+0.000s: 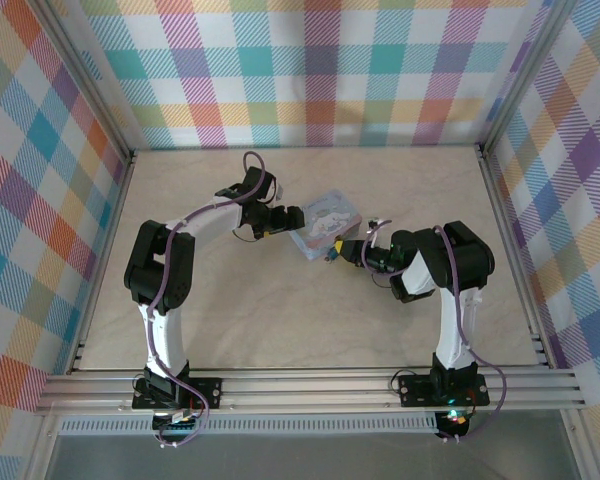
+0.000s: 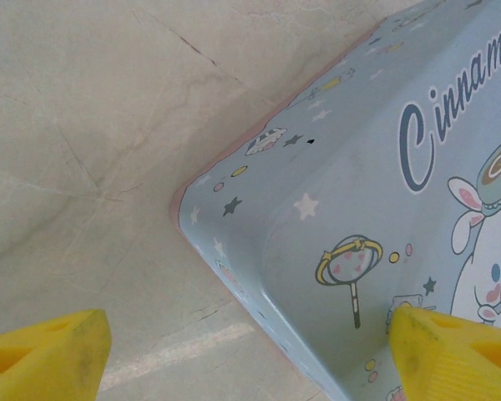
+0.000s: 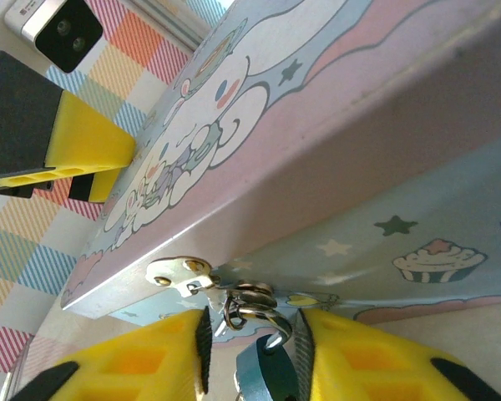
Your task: Unlock the padlock with the key
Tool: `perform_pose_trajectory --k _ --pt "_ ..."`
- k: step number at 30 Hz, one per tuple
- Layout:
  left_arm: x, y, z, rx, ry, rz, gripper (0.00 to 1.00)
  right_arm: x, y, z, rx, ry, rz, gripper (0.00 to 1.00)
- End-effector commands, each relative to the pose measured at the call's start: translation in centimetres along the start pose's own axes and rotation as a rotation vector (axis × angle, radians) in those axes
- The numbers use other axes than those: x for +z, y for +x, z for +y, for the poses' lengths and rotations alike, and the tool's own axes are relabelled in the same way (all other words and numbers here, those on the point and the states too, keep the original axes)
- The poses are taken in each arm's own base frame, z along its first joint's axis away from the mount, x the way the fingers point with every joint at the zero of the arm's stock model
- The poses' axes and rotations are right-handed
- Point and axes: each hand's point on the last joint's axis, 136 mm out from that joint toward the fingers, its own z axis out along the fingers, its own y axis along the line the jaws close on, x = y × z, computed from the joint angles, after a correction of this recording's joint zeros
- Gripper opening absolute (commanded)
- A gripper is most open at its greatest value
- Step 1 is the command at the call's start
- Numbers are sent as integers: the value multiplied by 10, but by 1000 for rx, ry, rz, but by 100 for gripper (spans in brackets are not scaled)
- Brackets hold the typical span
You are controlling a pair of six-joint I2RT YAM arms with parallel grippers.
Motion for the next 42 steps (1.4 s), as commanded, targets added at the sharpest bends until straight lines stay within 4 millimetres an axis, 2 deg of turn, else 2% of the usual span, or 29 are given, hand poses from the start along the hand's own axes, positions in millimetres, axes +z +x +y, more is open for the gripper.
perform_pose_trajectory --k 1,8,14,20,28,37,42 --pt "9 14 7 -14 -45 55 86 0 10 -3 18 -10 28 38" --pt "9 13 6 -12 -47 54 86 -9 10 2 22 -32 27 46" --pt "10 13 5 -11 -43 56 86 -6 13 2 44 -44 63 49" --pt "10 12 5 -11 -43 56 86 -2 9 8 49 -81 74 47" --pt "11 12 4 -10 -40 54 86 -6 10 17 34 -114 72 44" --pt "11 13 5 -13 -44 53 86 -7 -2 25 -7 -124 36 40" --pt "12 13 5 -14 -42 53 86 -8 -4 21 2 -96 21 39"
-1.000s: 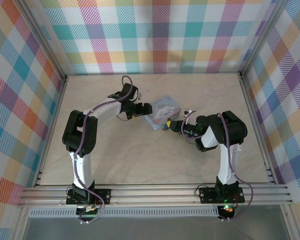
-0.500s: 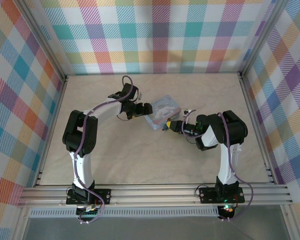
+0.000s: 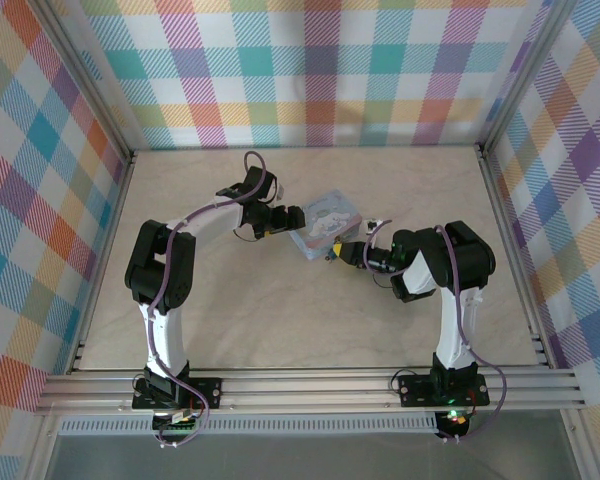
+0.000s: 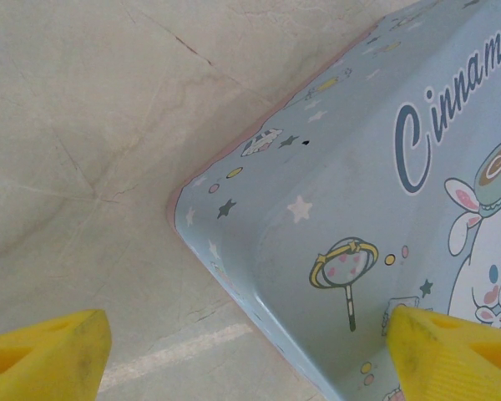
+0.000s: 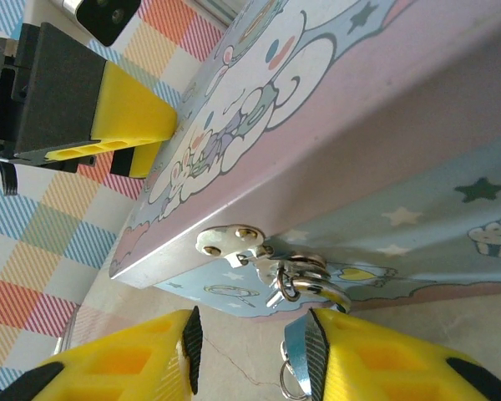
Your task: Unlock the padlock with the key
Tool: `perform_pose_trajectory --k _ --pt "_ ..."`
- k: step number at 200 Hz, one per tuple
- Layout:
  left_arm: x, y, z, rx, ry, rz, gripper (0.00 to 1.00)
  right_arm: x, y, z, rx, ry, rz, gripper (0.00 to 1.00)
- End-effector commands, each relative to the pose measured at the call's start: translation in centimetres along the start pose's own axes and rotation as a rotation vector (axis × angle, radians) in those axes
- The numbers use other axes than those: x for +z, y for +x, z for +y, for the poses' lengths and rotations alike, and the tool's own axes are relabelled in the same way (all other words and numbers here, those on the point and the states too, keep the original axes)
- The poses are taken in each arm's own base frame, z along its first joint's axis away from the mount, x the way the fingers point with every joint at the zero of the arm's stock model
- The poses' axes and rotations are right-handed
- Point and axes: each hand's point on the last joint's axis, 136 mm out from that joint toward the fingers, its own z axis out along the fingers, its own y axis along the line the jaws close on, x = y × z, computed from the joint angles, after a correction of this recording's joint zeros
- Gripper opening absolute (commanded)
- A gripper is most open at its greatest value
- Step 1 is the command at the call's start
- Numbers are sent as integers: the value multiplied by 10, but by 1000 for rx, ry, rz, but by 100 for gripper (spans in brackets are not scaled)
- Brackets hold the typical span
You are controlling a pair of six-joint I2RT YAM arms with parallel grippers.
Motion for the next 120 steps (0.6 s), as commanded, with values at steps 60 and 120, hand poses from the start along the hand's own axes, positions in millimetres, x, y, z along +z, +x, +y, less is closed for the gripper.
perform_pose_trajectory --k 60,120 --pt "10 13 6 -12 -44 50 86 -15 -12 -2 -17 95 -35 53" --pt "12 13 8 -15 -46 52 86 -11 -11 -10 35 132 5 65"
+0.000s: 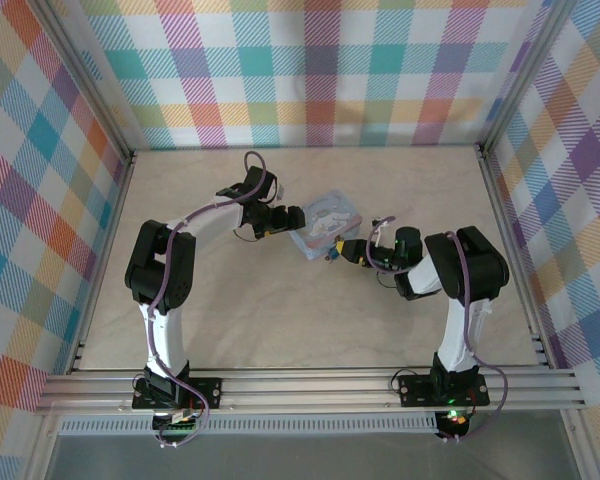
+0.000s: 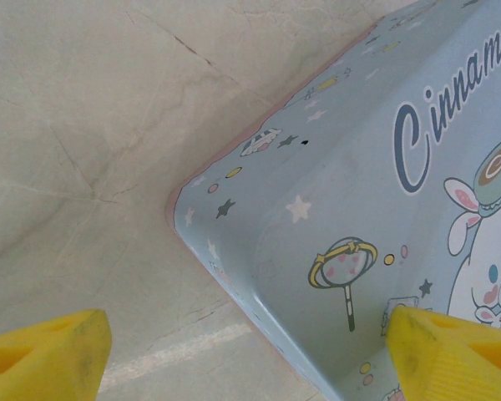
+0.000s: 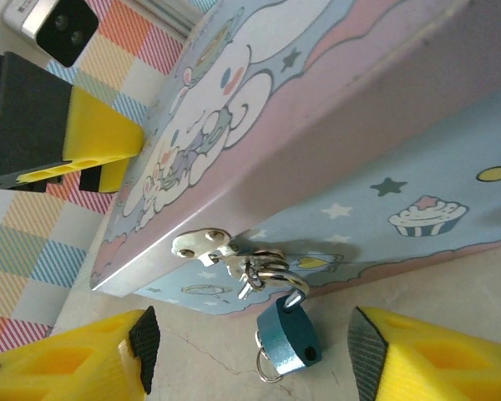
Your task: Unlock the padlock with the key
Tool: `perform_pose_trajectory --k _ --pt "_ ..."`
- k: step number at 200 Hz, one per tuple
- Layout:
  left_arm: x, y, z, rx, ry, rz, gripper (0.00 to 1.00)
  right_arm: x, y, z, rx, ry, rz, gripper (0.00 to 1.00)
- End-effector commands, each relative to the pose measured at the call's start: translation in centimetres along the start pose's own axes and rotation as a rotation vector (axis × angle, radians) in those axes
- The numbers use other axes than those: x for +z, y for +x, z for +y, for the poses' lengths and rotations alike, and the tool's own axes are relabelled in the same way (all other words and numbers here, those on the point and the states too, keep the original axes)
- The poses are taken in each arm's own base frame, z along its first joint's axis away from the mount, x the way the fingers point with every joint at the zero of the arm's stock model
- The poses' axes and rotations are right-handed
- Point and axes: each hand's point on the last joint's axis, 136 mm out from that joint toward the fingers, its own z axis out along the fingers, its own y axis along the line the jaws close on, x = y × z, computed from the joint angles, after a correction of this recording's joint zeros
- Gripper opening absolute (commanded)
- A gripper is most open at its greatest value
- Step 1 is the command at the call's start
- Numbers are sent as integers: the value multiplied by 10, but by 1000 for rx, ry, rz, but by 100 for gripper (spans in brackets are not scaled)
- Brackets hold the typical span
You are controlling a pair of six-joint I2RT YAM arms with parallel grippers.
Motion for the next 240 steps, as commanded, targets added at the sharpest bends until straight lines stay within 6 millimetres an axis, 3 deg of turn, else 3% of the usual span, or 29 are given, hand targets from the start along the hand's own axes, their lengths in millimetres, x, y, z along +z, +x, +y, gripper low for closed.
perform_pose_trajectory --k 1,201,240 --pt "12 13 8 -16 -45 53 86 2 -3 -2 7 12 15 65" --pt "11 17 10 -18 -47 53 86 27 1 12 16 -50 48 66" --pt "10 16 9 -17 -45 52 86 25 -3 21 -3 -96 22 60"
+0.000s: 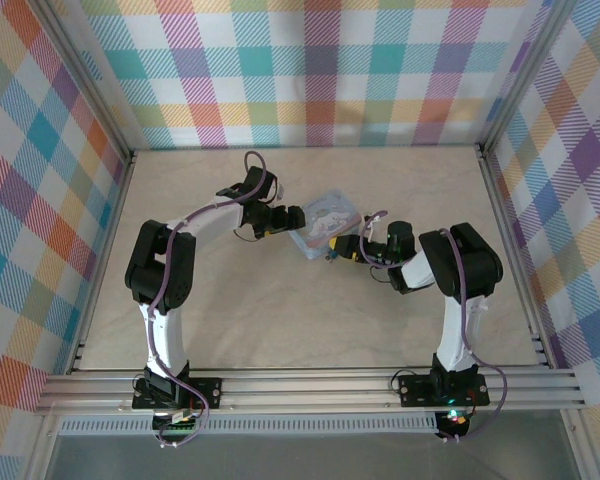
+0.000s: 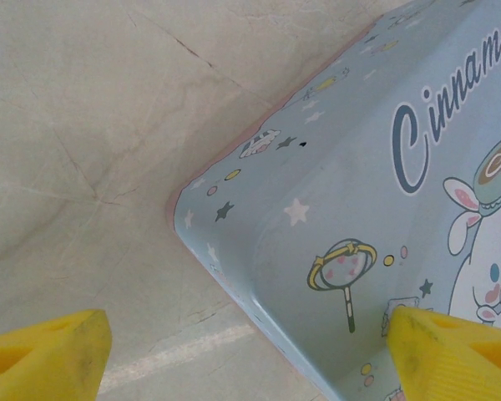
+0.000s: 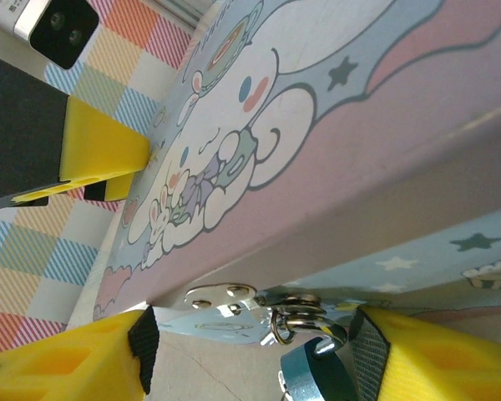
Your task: Unlock the padlock with the key
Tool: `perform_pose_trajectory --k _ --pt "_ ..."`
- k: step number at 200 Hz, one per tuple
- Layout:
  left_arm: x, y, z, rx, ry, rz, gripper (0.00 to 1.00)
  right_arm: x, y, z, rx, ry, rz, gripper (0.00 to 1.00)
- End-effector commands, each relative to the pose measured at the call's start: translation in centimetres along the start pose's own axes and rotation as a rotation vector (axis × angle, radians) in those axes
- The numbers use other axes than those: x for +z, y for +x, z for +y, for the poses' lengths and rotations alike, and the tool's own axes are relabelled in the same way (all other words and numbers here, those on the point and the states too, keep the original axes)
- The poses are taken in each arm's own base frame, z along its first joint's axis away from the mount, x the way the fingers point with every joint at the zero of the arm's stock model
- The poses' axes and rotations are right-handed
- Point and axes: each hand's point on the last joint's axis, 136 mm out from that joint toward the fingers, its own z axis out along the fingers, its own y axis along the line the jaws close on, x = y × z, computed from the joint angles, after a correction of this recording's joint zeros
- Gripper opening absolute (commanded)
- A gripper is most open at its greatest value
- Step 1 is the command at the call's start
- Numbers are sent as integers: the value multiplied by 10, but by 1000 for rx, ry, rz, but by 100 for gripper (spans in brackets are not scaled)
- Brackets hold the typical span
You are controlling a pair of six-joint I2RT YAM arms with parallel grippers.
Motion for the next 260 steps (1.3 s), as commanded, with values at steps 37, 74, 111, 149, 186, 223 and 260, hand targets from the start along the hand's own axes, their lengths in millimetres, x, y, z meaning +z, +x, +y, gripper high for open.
perform_pose_trajectory --k 37,74,111,149,186,223,260 --pt "10 18 9 -20 -42 59 86 1 -3 15 -43 -71 -26 55" --pt "9 17 9 -20 -43 56 86 -1 -4 16 -48 -72 -35 49" --pt "10 16 8 -16 -41 55 86 0 -1 13 -46 -60 -19 43" --pt "10 16 8 -18 -42 56 86 0 2 10 -41 -52 -7 37" --pt "9 17 9 -20 -42 55 86 0 2 9 -40 -44 -5 29" --pt "10 17 9 -19 -43 55 86 -1 3 8 -40 -39 -4 23" --pt "10 17 9 -20 -43 55 86 -2 4 8 -44 -32 -6 18"
